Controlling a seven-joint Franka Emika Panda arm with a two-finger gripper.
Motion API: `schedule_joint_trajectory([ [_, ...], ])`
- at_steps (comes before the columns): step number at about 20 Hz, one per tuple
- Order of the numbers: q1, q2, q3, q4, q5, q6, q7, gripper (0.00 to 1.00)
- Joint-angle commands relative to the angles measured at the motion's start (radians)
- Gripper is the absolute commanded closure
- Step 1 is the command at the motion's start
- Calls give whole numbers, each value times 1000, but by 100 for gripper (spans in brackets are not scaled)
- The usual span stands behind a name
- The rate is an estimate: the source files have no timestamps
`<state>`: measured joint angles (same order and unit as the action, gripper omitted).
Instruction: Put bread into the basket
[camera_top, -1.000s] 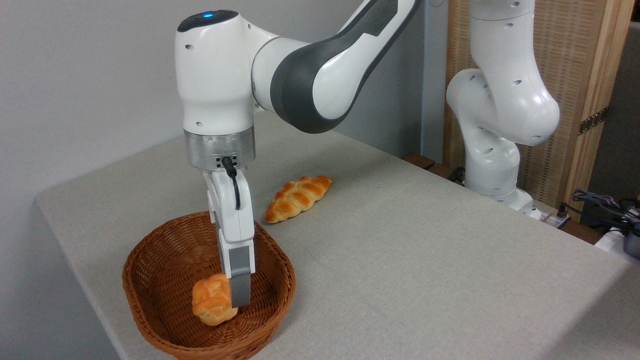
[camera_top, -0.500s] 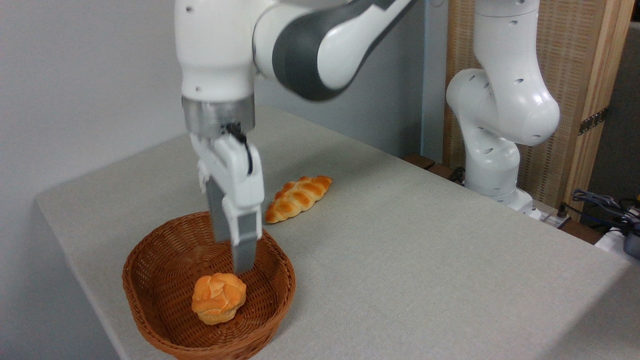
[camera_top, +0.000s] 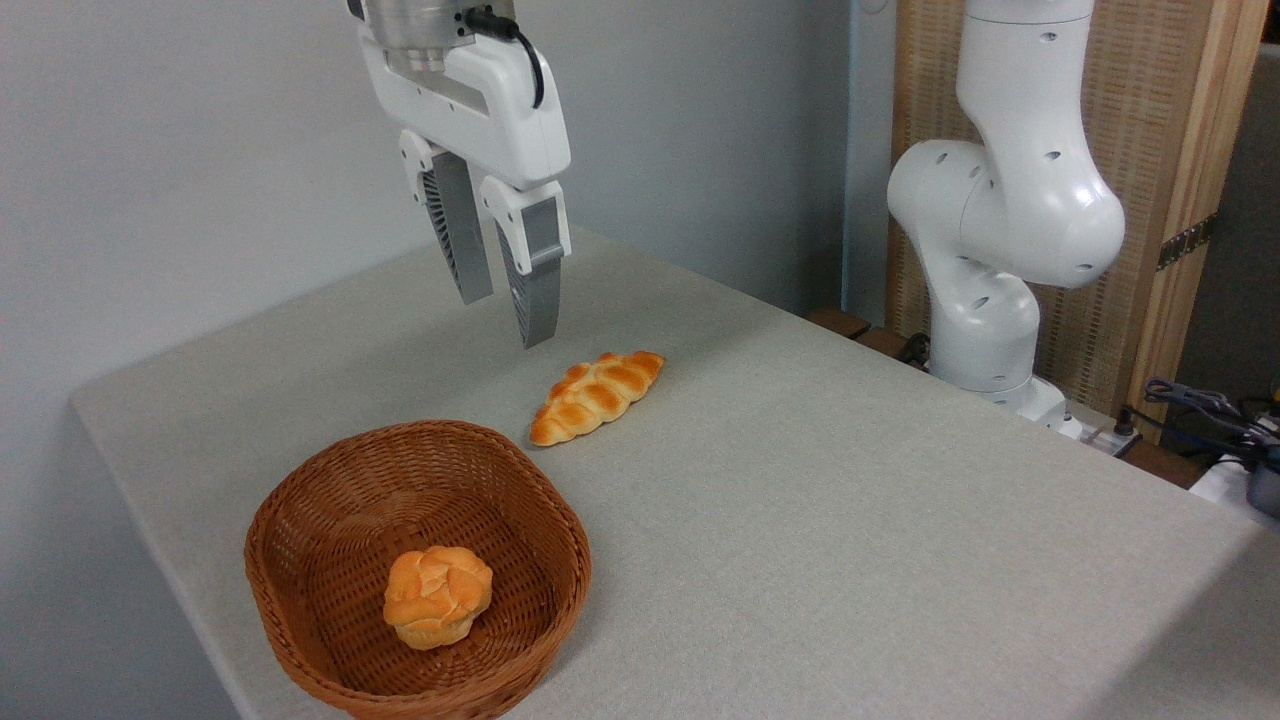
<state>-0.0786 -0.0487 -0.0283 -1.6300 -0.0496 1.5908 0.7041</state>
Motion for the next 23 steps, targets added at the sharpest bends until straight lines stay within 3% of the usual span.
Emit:
schedule_joint_trajectory([
  [1, 31, 13, -2, 19, 5, -14, -9, 0],
  [3, 31, 18, -2, 19, 36, -11, -9, 0],
  [8, 31, 27, -1, 10, 54, 4, -3, 0],
  [23, 31, 33, 11, 5, 54, 47, 5, 0],
])
